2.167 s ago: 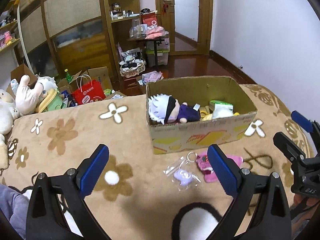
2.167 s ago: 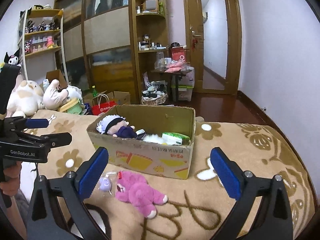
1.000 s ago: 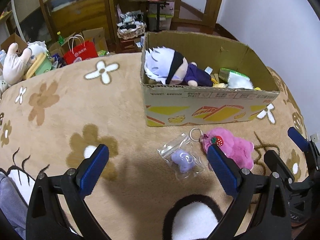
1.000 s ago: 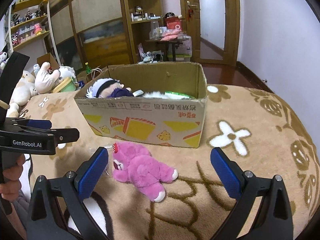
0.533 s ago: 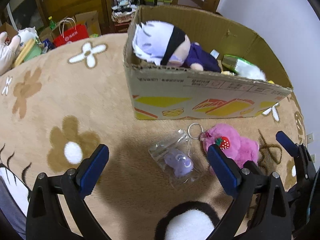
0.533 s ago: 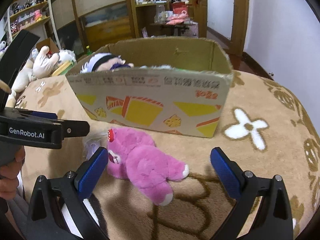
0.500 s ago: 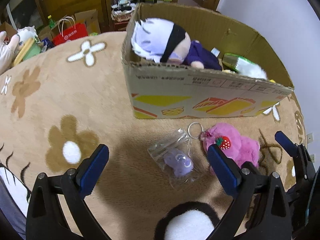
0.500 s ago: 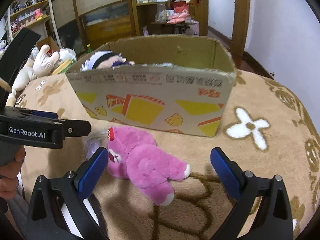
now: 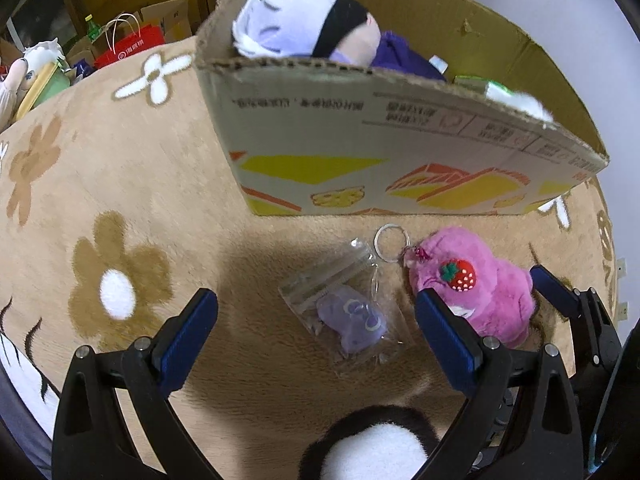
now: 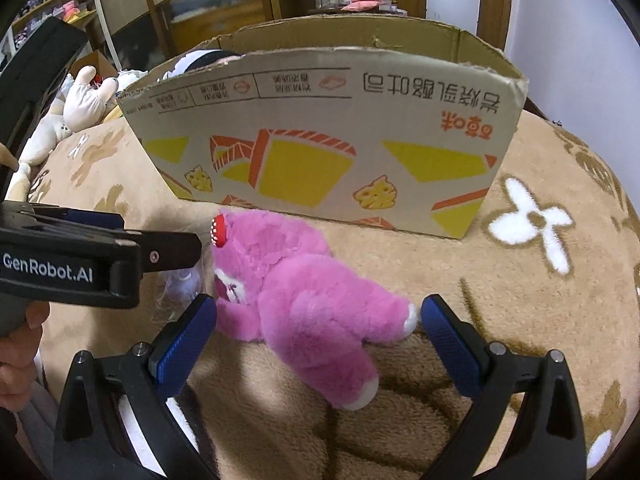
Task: Organize soft objects
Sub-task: 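Move both open grippers down toward the pink bear and bagged keychain, then grasp the pink bear plush with the right gripper while the left grasps the bagged purple keychain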
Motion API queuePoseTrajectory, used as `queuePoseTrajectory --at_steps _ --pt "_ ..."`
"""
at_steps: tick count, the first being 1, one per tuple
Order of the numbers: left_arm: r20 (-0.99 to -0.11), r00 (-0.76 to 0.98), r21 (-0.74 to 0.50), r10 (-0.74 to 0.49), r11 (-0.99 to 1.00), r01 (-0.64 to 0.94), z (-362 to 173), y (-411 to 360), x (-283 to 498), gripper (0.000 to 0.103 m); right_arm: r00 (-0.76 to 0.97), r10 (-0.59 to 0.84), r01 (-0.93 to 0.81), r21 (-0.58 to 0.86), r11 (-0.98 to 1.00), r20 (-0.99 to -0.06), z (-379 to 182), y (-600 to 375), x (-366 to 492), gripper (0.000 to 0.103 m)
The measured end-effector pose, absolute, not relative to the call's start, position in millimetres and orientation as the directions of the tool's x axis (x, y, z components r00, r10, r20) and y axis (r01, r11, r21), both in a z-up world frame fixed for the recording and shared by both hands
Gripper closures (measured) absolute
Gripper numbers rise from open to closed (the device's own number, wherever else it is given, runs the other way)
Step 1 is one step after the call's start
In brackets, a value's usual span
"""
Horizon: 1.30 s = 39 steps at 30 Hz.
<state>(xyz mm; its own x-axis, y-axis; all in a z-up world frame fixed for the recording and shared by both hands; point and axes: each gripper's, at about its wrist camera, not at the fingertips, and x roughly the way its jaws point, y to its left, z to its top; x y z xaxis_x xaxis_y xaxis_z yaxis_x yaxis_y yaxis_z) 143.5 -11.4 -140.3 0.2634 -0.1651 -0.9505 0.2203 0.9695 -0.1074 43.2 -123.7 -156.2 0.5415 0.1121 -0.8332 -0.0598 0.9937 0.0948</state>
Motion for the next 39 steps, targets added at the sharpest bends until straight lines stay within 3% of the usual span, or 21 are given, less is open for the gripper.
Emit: queuePoseTrajectory --at_steps 18,20,33,39 --pt "-0.963 0.214 -0.112 -0.164 0.965 0.236 -166 -15 150 0.007 0.504 0.147 -0.049 0.142 0.989 -0.851 -172 -124 52 0.0" --pt "-0.962 0.216 -0.112 -0.164 0.965 0.236 -169 -15 152 0.014 0.5 0.152 -0.051 0.145 0.988 -0.853 -173 -124 52 0.0" --pt "-0.963 0.228 -0.088 -0.145 0.966 0.244 -183 -27 137 0.02 0.503 0.128 -0.065 0.11 0.992 -0.855 -176 -120 54 0.0" --pt "-0.961 0.217 -0.115 -0.17 0.963 0.245 -189 -22 134 0.032 0.507 0.128 -0.065 0.111 0.992 -0.852 -177 -120 55 0.0"
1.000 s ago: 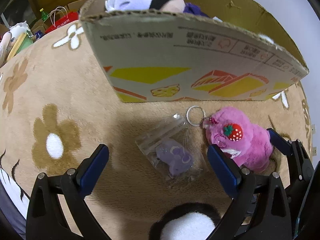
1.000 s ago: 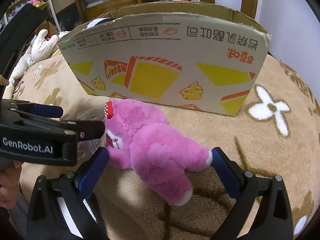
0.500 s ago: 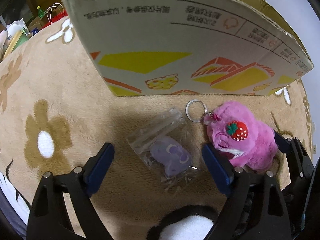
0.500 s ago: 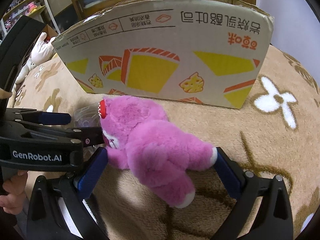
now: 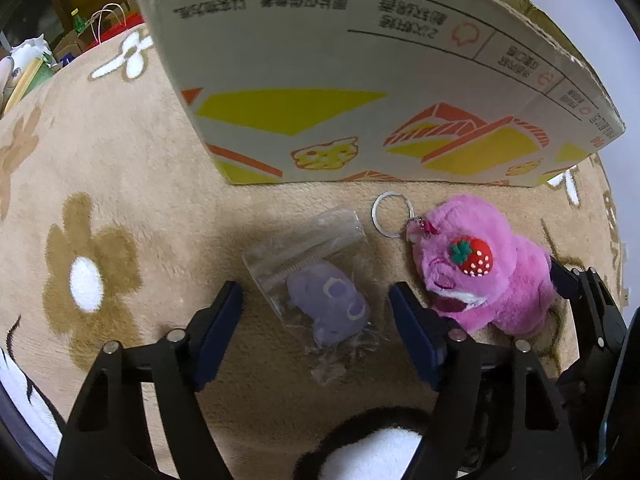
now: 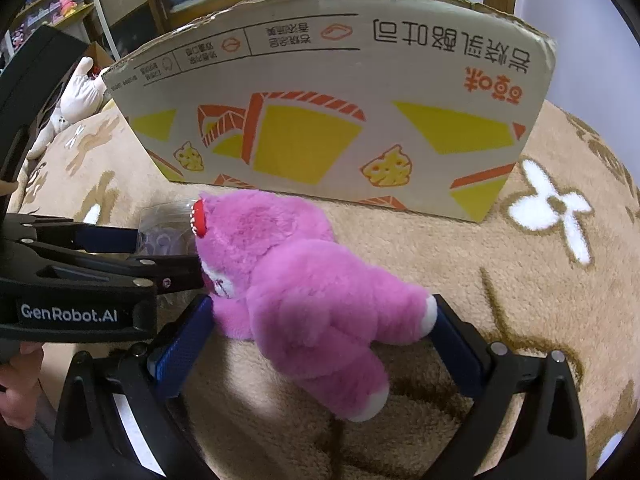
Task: Organize soft objects
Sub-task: 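Grasp the pink bear plush with the right gripper while the left grasps the bagged purple keychain, then lift the pink bear and keychain bag up and carry both over the box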
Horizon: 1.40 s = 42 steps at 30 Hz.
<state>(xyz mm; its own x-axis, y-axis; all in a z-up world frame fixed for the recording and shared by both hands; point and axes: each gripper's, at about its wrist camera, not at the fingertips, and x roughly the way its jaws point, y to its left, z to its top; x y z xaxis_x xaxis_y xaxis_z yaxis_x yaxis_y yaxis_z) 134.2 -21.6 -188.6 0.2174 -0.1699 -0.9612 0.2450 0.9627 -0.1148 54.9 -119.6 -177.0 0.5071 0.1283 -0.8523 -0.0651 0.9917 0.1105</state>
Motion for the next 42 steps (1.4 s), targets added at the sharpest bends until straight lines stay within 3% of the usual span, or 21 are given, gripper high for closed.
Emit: queuePoseTrajectory --at_steps 7,16,30,42 --pt "-0.959 0.24 -0.1 -0.149 0.974 0.205 -190 -11 129 0.057 0.509 0.128 -0.073 0.105 0.992 -0.851 -177 -120 52 0.002" --pt "-0.954 0.261 -0.095 -0.146 0.976 0.198 -191 -7 117 0.059 0.531 0.139 -0.062 0.125 0.99 -0.836 -167 -127 41 0.01" --pt "-0.939 0.319 -0.08 -0.127 0.984 0.156 -163 6 75 0.059 0.545 0.185 -0.02 0.208 0.978 -0.818 -149 -148 28 0.045" --pt "-0.881 0.451 -0.071 -0.142 0.983 0.172 -108 10 46 0.059 0.641 0.121 0.076 0.219 0.973 -0.758 -110 -180 -1 0.048"
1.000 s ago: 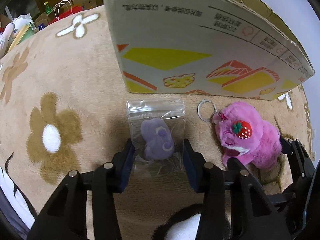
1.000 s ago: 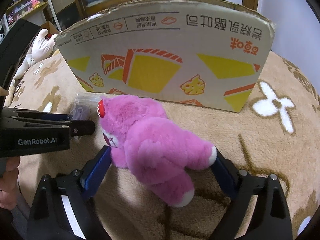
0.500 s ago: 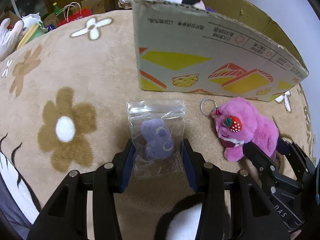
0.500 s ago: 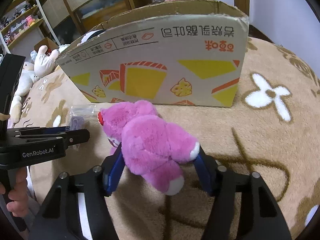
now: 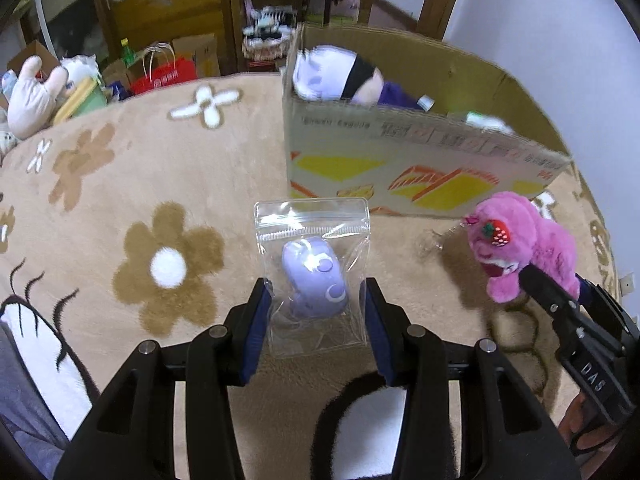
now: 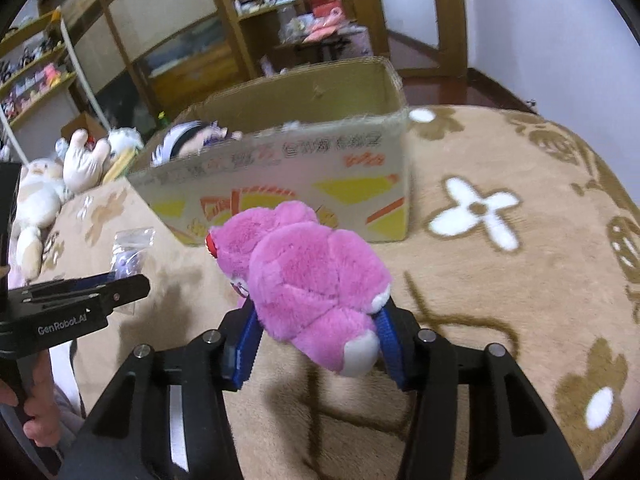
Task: Organize soft objects
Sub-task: 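Lift the pink bear and keychain bag up and carry both over the box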
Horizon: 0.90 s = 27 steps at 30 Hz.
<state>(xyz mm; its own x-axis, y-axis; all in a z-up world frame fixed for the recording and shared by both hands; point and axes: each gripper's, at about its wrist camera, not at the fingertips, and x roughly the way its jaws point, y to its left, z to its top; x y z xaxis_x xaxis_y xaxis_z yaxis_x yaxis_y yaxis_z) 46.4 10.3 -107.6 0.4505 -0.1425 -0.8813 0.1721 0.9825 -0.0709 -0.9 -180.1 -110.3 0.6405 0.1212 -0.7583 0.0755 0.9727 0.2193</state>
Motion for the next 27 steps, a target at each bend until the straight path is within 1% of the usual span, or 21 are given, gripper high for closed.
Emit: queuePoseTrajectory --at_steps 7,13,18,25,27 --pt "-0.792 0.587 -0.062 -0.168 0.979 0.197 -66 6 27 0.059 0.73 0.087 0.098 0.229 0.968 -0.678 -72 -186 -20 0.048" --pt "-0.686 0.704 -0.027 -0.183 0.974 0.226 -30 2 12 0.059 0.807 0.059 0.092 0.223 0.97 -0.588 -39 -190 -34 0.048" --pt "-0.634 0.748 -0.018 -0.195 0.971 0.237 -12 3 16 0.059 0.862 0.042 0.092 0.237 0.967 -0.506 -15 -200 -38 0.047" --pt "-0.544 0.813 0.029 -0.209 0.963 0.267 17 -4 22 0.059 0.901 0.035 0.076 0.237 0.969 -0.433 14 -212 -22 0.047" --pt "-0.51 0.824 0.013 -0.246 0.956 0.293 25 -7 25 0.059 0.907 0.036 0.068 0.23 0.971 -0.42 20 -211 -16 0.047"
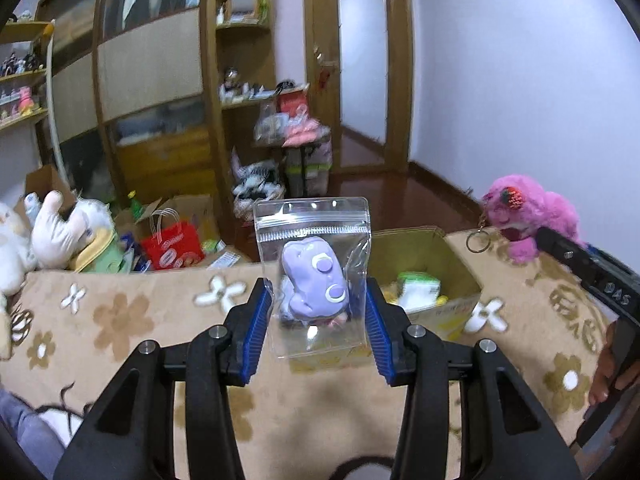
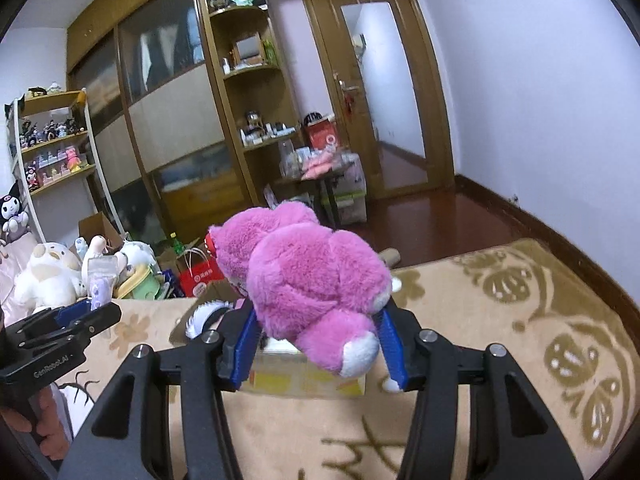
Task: Organize soft objects
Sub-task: 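Lift the pink bear and keychain bag up and carry both over the box, then open both grippers to drop the pink bear and keychain bag into the box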
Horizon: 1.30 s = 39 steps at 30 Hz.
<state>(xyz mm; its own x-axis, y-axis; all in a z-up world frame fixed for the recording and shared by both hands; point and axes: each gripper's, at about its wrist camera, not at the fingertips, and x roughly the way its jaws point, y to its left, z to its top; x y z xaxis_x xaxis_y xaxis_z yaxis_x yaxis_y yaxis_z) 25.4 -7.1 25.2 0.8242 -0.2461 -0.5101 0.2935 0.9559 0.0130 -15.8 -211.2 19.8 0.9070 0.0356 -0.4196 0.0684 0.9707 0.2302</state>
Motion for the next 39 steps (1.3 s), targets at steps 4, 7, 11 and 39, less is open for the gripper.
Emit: queuePoseTrajectory --at_steps 4,7,11,39 --pt "-0.451 0.845 -0.011 -0.289 0.948 0.318 39 -13 32 0.059 0.918 0.041 0.053 0.224 0.973 -0.395 30 -212 -2 0.046" --pt "-0.432 0.851 0.008 -0.3 0.942 0.336 46 -24 39 0.059 0.92 0.053 0.034 0.214 0.976 -0.389 35 -212 13 0.045" --pt "-0.433 0.851 0.01 -0.296 0.943 0.333 46 -30 57 0.059 0.919 0.08 0.003 0.209 0.978 -0.386 37 -213 32 0.044" --pt "-0.611 0.759 0.032 -0.224 0.951 0.307 -57 -43 152 0.058 0.844 0.185 -0.095 0.2 0.975 -0.503 -55 -193 103 0.036"
